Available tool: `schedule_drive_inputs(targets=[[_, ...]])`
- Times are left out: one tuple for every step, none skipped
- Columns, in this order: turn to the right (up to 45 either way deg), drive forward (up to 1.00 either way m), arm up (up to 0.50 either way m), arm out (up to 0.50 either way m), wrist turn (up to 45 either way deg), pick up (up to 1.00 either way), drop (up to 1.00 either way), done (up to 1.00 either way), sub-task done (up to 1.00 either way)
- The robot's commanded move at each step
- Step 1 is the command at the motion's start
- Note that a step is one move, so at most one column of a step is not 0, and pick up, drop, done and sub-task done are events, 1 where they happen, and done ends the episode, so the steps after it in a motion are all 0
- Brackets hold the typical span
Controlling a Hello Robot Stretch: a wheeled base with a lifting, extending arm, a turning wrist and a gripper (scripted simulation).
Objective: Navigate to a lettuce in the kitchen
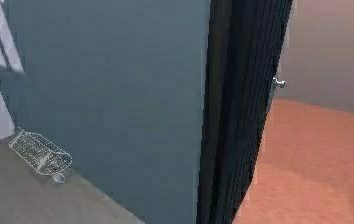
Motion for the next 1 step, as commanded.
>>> schedule_drive_inputs(targets=[[-45.0, 0.0, 0.0, 0.0, 0.0, 0.0, 0.0, 0.0, 0.0]])
